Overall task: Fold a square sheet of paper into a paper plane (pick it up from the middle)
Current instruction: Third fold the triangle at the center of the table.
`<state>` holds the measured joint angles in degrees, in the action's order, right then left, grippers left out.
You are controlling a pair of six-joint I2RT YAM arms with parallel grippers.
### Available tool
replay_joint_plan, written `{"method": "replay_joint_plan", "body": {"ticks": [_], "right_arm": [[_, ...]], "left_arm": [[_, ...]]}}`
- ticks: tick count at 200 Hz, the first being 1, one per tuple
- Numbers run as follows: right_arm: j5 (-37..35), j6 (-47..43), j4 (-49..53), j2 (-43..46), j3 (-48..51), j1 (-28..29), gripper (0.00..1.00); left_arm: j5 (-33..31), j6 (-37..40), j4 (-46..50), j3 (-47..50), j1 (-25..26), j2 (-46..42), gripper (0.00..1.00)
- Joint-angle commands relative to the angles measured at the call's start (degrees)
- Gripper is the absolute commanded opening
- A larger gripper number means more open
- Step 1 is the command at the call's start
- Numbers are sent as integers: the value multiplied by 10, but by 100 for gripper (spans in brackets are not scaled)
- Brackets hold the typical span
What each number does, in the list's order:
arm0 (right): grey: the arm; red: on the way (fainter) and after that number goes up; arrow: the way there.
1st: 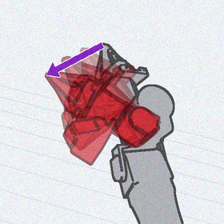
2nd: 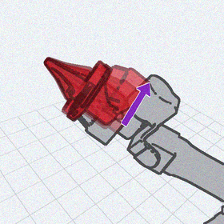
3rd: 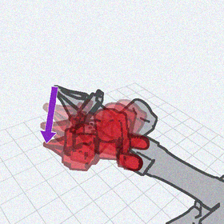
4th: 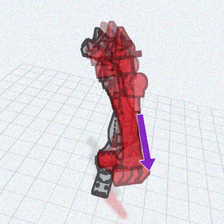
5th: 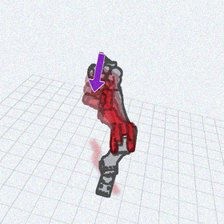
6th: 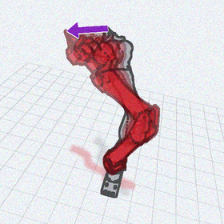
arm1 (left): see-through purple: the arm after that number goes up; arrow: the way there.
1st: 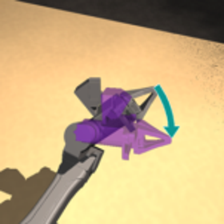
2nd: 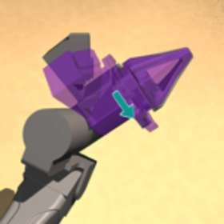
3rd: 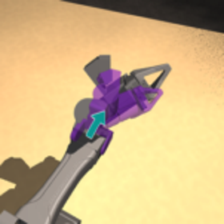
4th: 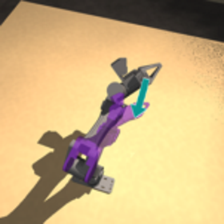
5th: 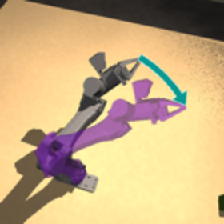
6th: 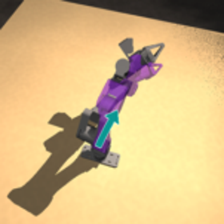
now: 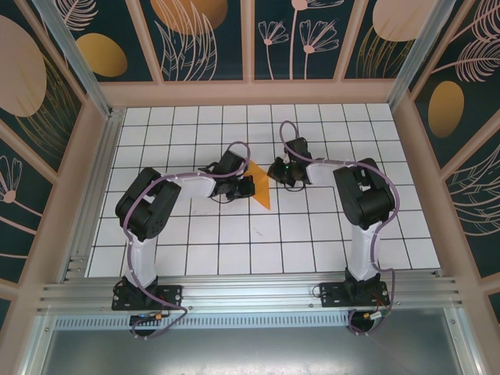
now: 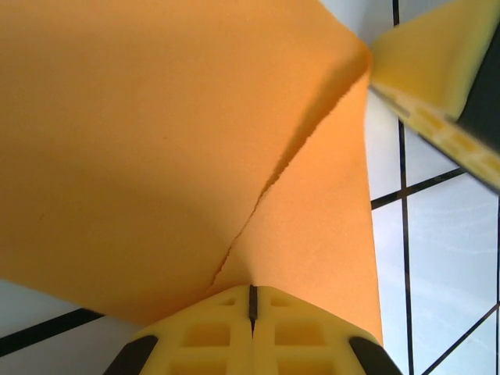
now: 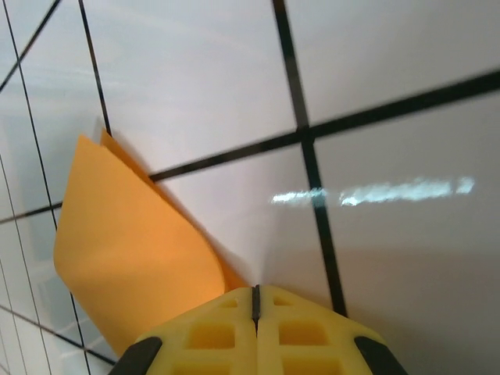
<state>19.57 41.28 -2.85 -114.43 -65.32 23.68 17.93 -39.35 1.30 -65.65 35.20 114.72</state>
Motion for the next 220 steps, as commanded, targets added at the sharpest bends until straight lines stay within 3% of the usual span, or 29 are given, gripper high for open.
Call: {"method": "replay_joint_plan", "body": {"ticks": [1,64,134,220], "right_arm": [[-11,-11,10,-16,-35,-6,6],[35,-53,2,45,-10,3,7],[52,-54,43,10,-1,34,7],[31,-23,25,-55,-42,-16,6]], "left_arm": [[-37,15,84,20,-2,49,0],[-42,0,83,17,-3,48,0],[-44,-3,81,19,-3,45,0],[-41,21,91,23,-3,47,0]]}}
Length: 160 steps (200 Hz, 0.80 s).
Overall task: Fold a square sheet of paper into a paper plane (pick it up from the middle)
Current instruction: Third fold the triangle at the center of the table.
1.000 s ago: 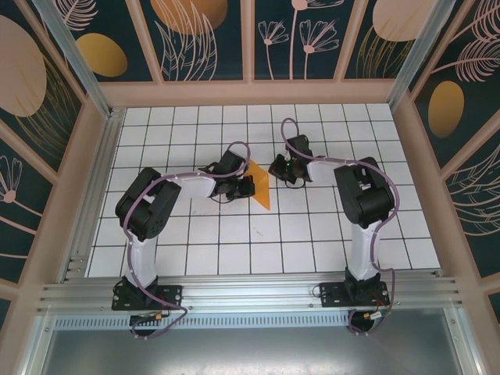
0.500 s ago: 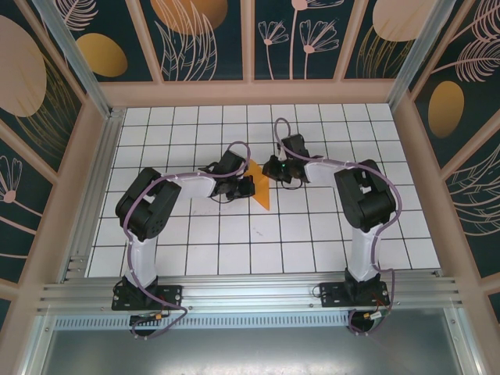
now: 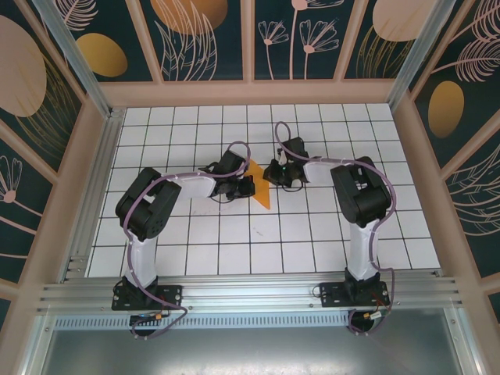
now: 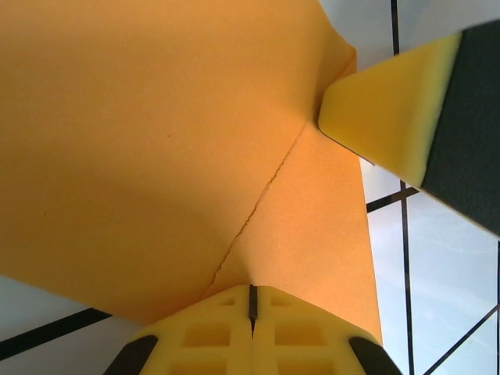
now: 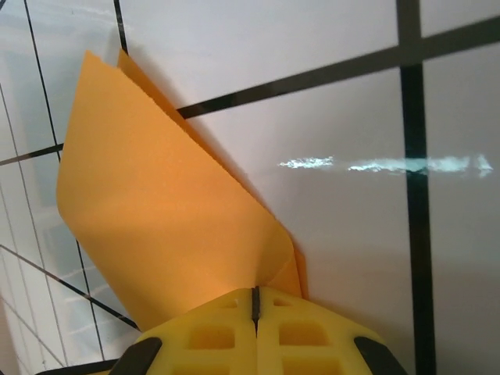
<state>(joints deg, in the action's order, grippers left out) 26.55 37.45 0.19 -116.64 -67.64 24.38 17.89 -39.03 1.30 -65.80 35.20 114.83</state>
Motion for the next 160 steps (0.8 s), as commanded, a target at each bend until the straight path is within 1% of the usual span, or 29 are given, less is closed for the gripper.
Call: {"method": "replay_joint_plan", "body": {"ticks": [1,35,58,76,101,123,140,160], "right_arm": [[-39,16,-6,-33,-19,-23,6],[-77,42,-2,-24,-42,-35,7],[-111,50,22,-17,-65,-35,8],[-114,48,30,-2,-68,-33,8],[-85,15,24,48,-29,-20,8],[-20,-14,36,81,16,-5,8],[17,-25,47,97,54,8,8],[31,-27,60,109,87,19,8]], "left_arm": [[-41,18,91,24,-3,46,0],[-41,18,90,27,-2,47,0],[-41,18,89,27,-3,46,0],[-41,14,86,27,-3,45,0],[-37,3,79,27,-2,45,0],[-36,-5,73,27,-3,41,0],[-38,-10,70,29,-2,38,0],[-41,-16,67,33,-3,34,0]]}}
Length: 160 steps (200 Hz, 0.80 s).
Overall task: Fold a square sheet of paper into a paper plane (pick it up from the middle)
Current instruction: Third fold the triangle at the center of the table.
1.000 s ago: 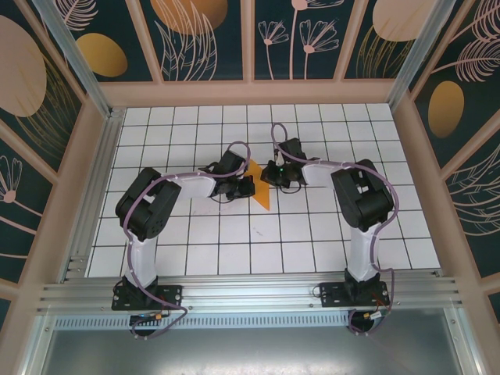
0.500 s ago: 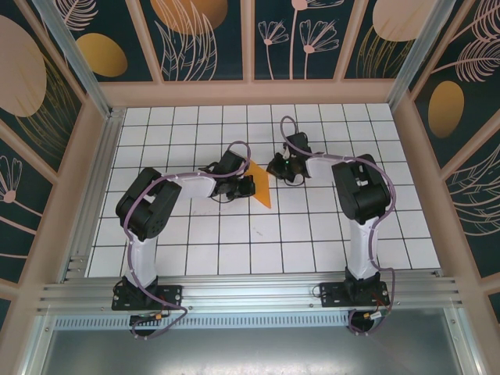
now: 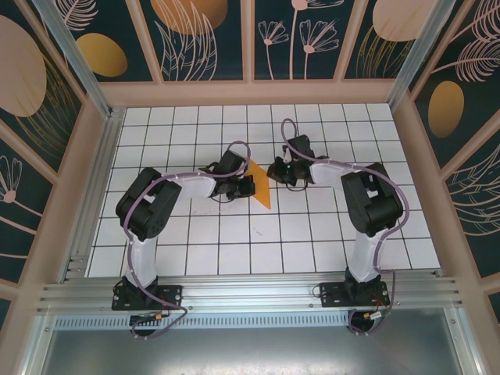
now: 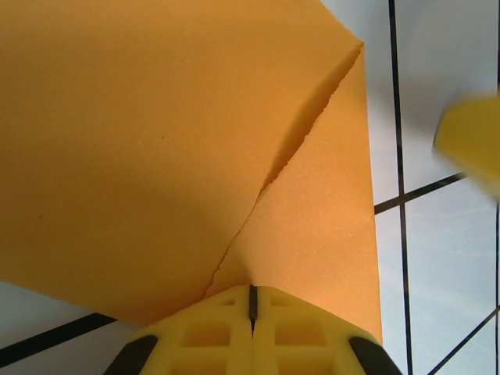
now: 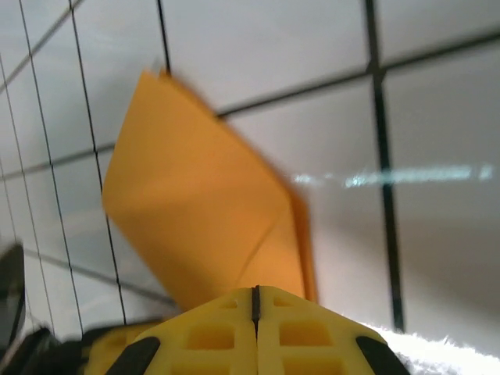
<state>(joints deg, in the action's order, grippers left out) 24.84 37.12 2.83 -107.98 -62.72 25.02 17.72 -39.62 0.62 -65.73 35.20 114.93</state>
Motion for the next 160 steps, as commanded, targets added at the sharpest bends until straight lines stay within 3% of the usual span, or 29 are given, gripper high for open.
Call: {"method": "replay_joint_plan", "body": {"ticks": [1,88,160], "right_arm": [[49,-25,34,23,39,14,8],[46,-44,54,-18,61,9,7],[44,-64,55,-34,80,-5,5]], "left_arm": [[-39,-10,74,33,-2,33,0],[-15,-21,66,11,-3,2,0],[77,-93,-69,-54,-18,-10,8]]}}
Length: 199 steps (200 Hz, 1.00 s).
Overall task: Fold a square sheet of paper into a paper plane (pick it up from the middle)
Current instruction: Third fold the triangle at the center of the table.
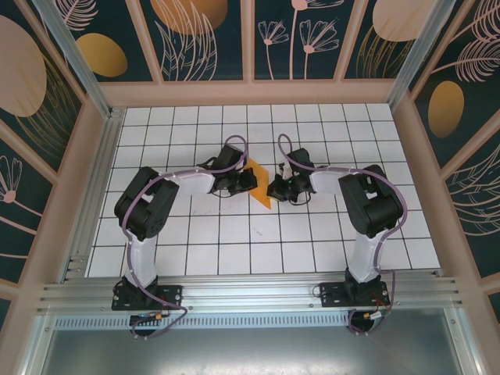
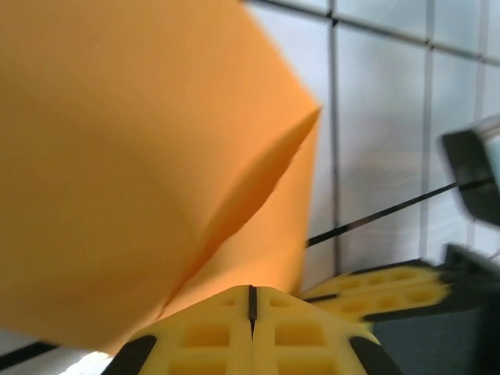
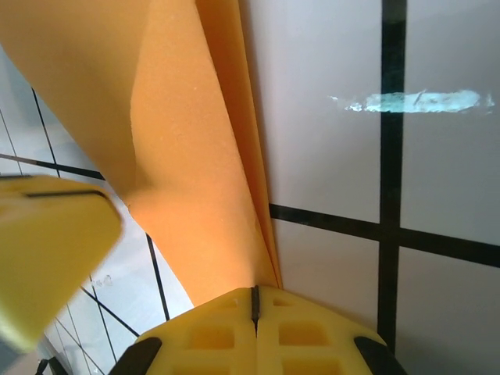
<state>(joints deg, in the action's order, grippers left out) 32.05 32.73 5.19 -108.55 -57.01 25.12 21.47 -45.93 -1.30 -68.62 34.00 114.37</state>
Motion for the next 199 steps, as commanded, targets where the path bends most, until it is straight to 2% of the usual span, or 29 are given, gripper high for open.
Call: {"method": "replay_joint_plan", "body": {"ticks": [1,54,87,155,199], "right_arm": [[-29,-20,31,-29,23,-6,5],[-26,-17,26,-29,25,-5,5],[-26,-14,25,-26,26,-5,5],[-13,-10,-2,5,20,-3,5],[-14,22,-73,27,18,-2,5]], "left_arm": [[41,-30,-50,-27,-7,-3,8],[89,-37,-63,-84,-5,70,8],[92,-40,-55,-106,-5,109,5],[16,-25,15,-121,-6,145,0],[11,-28,18,-106,-5,151,0]]}}
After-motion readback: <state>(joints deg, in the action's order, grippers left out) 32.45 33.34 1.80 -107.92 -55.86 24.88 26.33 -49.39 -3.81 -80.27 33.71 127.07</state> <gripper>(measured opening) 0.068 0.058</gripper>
